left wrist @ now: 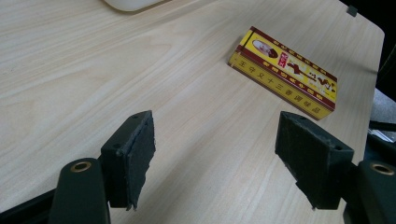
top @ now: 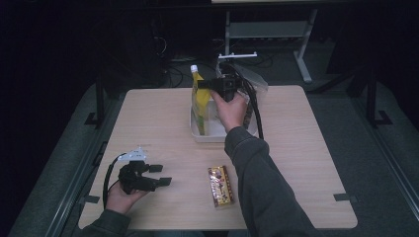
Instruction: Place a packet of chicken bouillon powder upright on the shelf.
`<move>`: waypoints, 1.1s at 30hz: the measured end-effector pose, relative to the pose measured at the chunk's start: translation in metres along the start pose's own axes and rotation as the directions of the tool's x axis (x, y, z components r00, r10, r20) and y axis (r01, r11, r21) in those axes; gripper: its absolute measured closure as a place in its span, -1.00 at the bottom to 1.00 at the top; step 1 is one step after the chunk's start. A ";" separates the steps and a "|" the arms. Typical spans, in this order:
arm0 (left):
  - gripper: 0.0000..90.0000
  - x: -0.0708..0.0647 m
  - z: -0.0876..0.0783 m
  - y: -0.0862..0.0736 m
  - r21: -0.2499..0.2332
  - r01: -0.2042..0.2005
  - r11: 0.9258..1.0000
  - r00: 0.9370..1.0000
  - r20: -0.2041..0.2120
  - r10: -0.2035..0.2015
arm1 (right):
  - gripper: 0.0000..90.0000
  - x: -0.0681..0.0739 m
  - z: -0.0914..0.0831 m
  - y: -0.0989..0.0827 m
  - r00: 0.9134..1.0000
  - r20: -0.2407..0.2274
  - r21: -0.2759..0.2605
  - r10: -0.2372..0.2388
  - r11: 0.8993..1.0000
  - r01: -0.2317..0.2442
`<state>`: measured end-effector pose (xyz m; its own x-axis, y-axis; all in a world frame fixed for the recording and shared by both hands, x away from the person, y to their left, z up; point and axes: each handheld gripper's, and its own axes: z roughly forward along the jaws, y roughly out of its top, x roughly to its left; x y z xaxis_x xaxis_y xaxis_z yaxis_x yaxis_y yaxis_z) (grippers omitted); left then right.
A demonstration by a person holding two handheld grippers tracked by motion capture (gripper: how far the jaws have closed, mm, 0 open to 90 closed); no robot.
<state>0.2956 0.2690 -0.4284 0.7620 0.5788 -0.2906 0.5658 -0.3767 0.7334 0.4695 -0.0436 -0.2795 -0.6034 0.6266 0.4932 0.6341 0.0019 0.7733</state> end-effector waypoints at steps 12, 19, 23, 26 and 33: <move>-0.39 0.003 -0.002 -0.001 -0.006 0.007 1.000 1.000 -0.003 -0.007 | 0.99 -0.006 0.018 -0.007 1.000 0.024 -0.026 0.006 1.000 -0.005; -0.39 0.002 -0.002 -0.001 -0.006 0.009 1.000 1.000 -0.003 -0.009 | 0.99 -0.010 0.025 -0.015 0.999 0.025 -0.041 0.020 0.999 -0.019; -0.39 0.002 -0.003 -0.001 -0.009 0.009 1.000 1.000 -0.003 -0.009 | 0.99 -0.011 0.030 -0.019 0.999 0.025 -0.034 0.022 0.999 -0.021; -0.39 0.001 -0.002 -0.001 -0.005 0.009 1.000 1.000 -0.004 -0.009 | 0.99 -0.011 0.035 -0.022 0.999 0.026 -0.026 0.026 0.999 -0.025; -0.39 0.000 0.000 -0.001 0.010 -0.004 1.000 1.000 -0.015 0.004 | 0.91 -0.014 0.040 -0.026 0.998 0.047 -0.006 0.028 1.000 -0.028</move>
<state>0.2952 0.2695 -0.4291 0.7596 0.5878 -0.2785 0.5658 -0.3860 0.7286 0.4815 -0.0212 -0.3226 -0.5619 0.6623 0.4957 0.6479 -0.0203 0.7615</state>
